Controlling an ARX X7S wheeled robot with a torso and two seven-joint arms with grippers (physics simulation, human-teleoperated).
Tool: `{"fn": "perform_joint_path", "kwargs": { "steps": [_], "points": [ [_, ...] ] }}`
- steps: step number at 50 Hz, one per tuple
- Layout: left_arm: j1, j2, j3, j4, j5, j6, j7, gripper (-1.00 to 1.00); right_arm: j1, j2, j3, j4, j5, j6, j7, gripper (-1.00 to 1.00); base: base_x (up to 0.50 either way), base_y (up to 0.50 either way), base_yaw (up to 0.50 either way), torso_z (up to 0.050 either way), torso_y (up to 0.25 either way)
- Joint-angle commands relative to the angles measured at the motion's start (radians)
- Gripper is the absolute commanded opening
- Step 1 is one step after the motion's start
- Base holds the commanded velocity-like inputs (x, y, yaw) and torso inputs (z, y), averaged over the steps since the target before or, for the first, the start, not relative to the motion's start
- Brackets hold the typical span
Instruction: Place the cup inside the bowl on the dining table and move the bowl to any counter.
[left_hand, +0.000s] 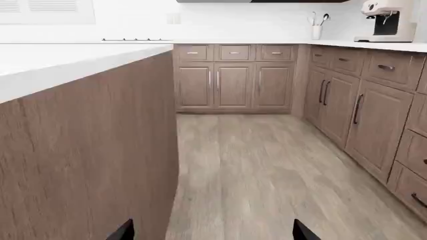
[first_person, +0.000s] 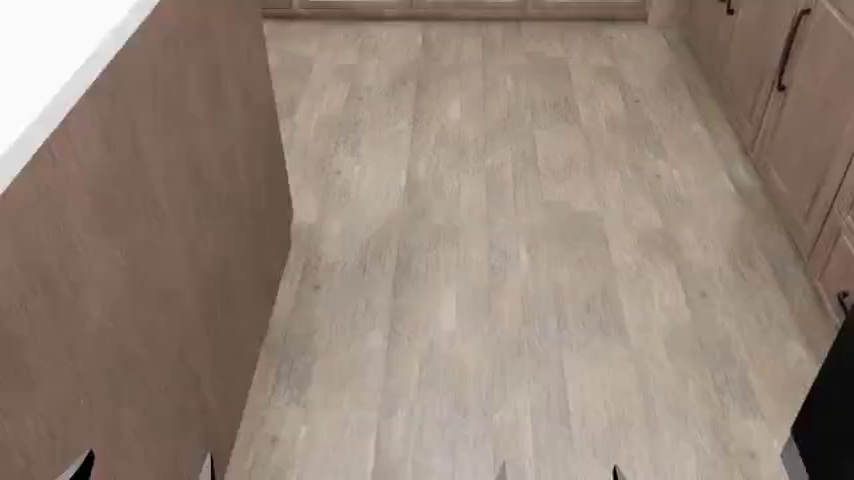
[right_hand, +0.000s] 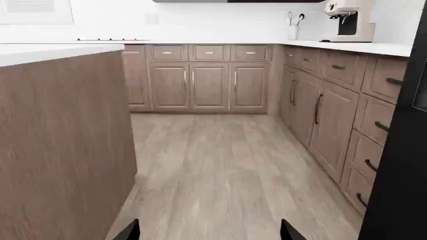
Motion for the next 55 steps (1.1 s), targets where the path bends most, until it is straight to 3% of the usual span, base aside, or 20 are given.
{"fn": "perform_joint_path", "kwargs": {
  "steps": [1, 4, 20, 55],
  "points": [
    [0.001, -0.028, 0.051, -0.026, 0.077, 0.057, -0.049, 1.0, 0.005, 0.017, -0.018, 0.021, 0.013, -0.011, 0.021, 1.0, 0.0, 0.0, 0.0, 0.0, 0.0],
    [0.01, -0.034, 0.046, -0.002, 0.017, 0.027, -0.036, 1.0, -0.001, 0.027, -0.031, 0.013, 0.018, -0.019, 0.043, 1.0, 0.0, 0.0, 0.0, 0.0, 0.0],
    [-0.002, -0.059, 0.083, -0.004, -0.011, 0.011, -0.082, 1.0, 0.008, 0.062, -0.079, 0.014, 0.033, -0.008, 0.087, 1.0, -0.28, 0.06, 0.0, 0.0, 0.0],
    [0.004, -0.11, 0.128, 0.003, -0.044, 0.013, -0.13, 1.0, 0.022, 0.106, -0.136, 0.015, 0.042, 0.026, 0.146, 1.0, -0.28, 0.5, 0.0, 0.0, 0.0]
  ]
}}
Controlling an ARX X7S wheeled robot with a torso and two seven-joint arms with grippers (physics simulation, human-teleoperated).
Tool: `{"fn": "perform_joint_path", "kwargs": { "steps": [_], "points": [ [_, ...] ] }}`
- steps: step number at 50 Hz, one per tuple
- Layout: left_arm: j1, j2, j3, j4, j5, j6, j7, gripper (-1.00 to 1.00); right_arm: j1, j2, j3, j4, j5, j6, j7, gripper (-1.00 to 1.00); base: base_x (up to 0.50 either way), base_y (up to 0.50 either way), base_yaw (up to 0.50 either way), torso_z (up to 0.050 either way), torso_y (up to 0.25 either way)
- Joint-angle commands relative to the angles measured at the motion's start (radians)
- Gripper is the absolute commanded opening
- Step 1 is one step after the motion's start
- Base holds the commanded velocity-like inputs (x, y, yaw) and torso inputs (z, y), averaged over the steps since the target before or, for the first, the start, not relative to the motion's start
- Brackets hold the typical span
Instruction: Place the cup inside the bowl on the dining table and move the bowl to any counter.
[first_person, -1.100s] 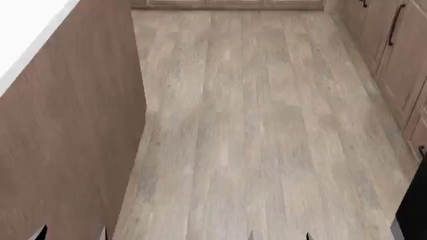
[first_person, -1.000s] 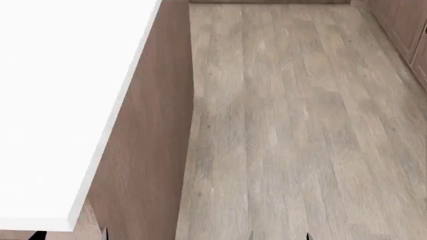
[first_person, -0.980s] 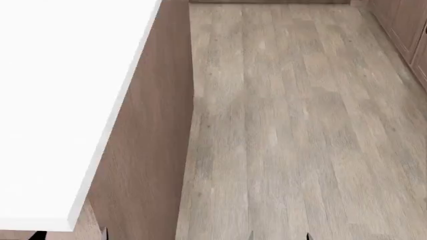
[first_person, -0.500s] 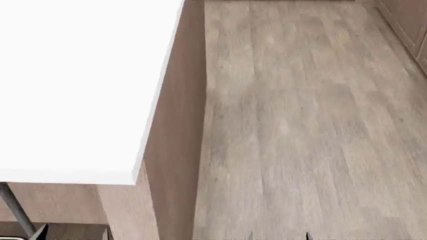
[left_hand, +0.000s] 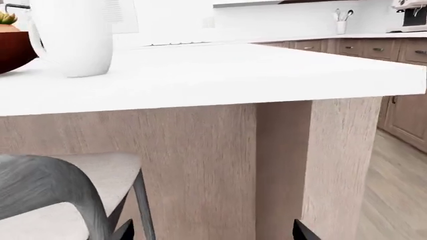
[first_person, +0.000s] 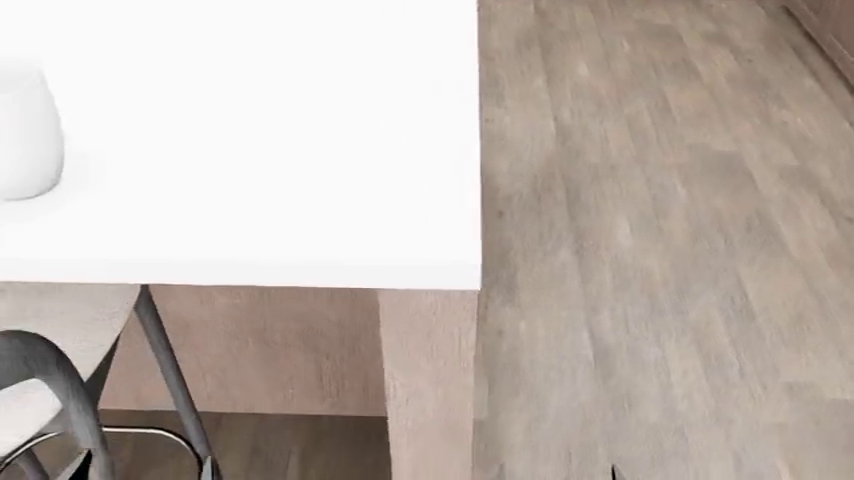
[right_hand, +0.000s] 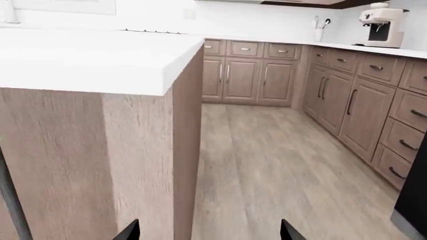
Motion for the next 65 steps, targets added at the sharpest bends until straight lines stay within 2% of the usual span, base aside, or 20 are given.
{"fn": "perform_joint_path", "kwargs": {
  "steps": [1, 13, 65],
  "points": [
    [0.0, -0.016, 0.015, 0.0, -0.006, -0.001, -0.017, 1.0, 0.005, 0.014, -0.018, 0.001, 0.001, 0.013, 0.021, 1.0, -0.33, 0.5, 0.0, 0.0, 0.0],
    [-0.002, -0.025, 0.031, 0.001, -0.009, 0.005, -0.031, 1.0, 0.009, 0.026, -0.038, 0.0, -0.004, 0.018, 0.035, 1.0, -0.24, 0.5, 0.0, 0.0, 0.0],
    [-0.005, -0.06, 0.073, 0.001, -0.031, 0.024, -0.075, 1.0, 0.011, 0.06, -0.075, -0.005, 0.022, 0.009, 0.082, 1.0, 0.0, 0.5, 0.0, 0.0, 0.0]
  ]
}}
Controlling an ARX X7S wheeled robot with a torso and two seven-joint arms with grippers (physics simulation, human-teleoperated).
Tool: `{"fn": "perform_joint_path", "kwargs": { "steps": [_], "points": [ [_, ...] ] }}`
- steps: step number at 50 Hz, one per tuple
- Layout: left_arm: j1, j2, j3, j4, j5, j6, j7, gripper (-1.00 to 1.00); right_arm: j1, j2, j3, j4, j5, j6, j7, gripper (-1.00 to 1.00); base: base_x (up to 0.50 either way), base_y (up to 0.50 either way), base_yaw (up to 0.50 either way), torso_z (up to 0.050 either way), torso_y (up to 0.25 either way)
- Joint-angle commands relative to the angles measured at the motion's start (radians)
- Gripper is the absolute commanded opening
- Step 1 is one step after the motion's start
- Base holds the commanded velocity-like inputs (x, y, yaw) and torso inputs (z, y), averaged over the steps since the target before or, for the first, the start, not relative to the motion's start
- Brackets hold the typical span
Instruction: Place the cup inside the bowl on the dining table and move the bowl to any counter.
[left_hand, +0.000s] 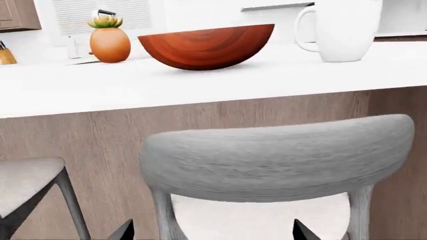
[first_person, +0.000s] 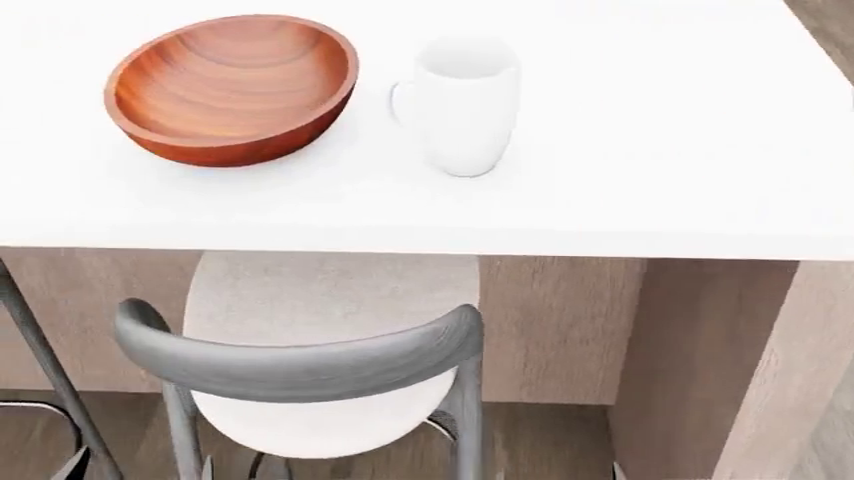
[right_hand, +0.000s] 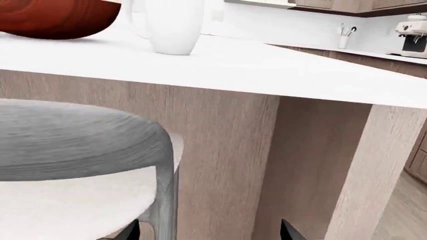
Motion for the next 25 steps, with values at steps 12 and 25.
{"fn": "perform_joint_path", "kwargs": {
  "steps": [12, 25],
  "points": [
    [0.005, -0.018, 0.019, 0.003, -0.013, 0.019, -0.005, 1.0, -0.011, 0.005, 0.005, 0.0, 0.034, -0.043, 0.022, 1.0, 0.0, 0.31, 0.0, 0.0, 0.0],
    [0.004, -0.022, 0.018, 0.01, -0.013, 0.031, -0.026, 1.0, -0.006, 0.015, -0.011, -0.002, 0.031, -0.034, 0.028, 1.0, 0.0, 0.0, 0.0, 0.0, 0.0]
  ]
}}
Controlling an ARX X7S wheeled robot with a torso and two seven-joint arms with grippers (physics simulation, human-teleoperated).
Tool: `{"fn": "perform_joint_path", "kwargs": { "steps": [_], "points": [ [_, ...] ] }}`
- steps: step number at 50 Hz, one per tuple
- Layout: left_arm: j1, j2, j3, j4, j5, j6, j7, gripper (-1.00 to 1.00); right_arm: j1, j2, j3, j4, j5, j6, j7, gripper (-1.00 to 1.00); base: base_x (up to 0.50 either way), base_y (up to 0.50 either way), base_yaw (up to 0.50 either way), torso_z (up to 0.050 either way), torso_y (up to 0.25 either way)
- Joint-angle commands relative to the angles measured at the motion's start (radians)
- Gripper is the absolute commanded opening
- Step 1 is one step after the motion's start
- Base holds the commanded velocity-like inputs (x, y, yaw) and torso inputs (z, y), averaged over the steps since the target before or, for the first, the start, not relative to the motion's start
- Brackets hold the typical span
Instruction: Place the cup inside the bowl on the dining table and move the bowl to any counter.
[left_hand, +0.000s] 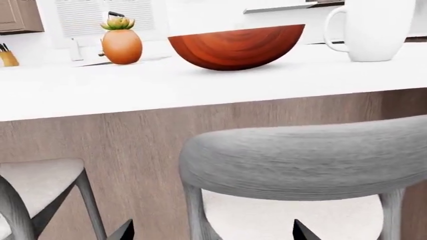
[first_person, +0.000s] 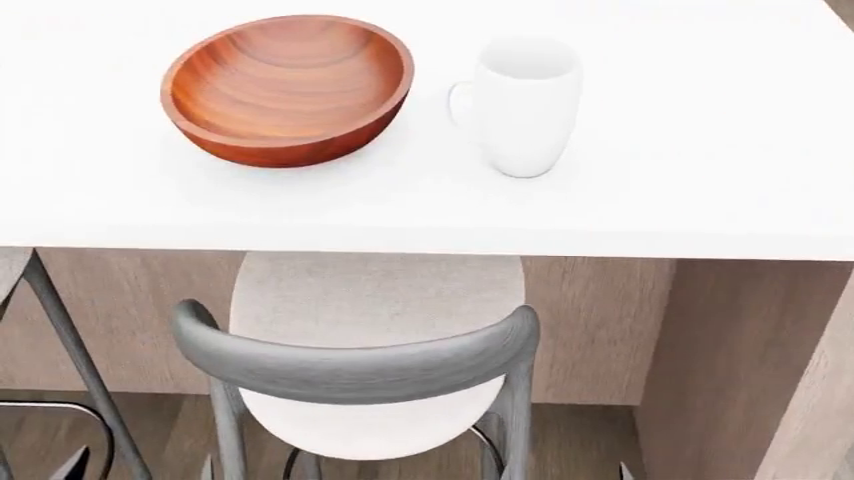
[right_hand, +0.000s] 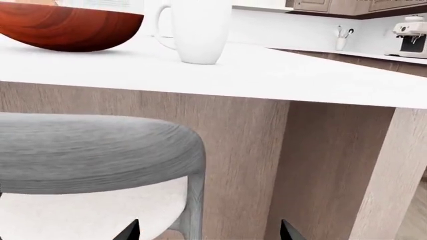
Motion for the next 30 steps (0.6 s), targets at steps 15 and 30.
{"fn": "perform_joint_path", "kwargs": {
  "steps": [15, 30],
  "points": [
    [-0.001, -0.014, 0.025, -0.006, 0.042, 0.069, -0.036, 1.0, 0.002, 0.014, -0.016, -0.003, 0.009, -0.004, 0.015, 1.0, 0.0, 0.0, 0.0, 0.042, 0.0],
    [0.001, -0.027, 0.034, -0.002, 0.03, 0.073, -0.034, 1.0, 0.004, 0.021, -0.025, -0.002, 0.015, -0.009, 0.021, 1.0, 0.0, 0.0, 0.0, 0.05, 0.0]
  ]
}}
